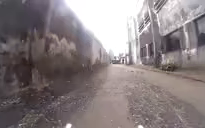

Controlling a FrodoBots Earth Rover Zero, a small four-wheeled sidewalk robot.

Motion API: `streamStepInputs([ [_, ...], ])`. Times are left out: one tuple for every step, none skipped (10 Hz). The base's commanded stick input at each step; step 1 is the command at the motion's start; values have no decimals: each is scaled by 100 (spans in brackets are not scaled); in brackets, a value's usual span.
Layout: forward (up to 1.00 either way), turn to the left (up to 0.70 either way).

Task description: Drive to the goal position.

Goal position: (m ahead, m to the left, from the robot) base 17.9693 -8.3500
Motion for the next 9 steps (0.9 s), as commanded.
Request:
streamStepInputs([
  [70, -13],
  [70, -25],
  [70, -6],
  [70, 0],
  [70, 0],
  [70, 0],
  [70, 0],
  [70, 0],
  [70, 0],
])
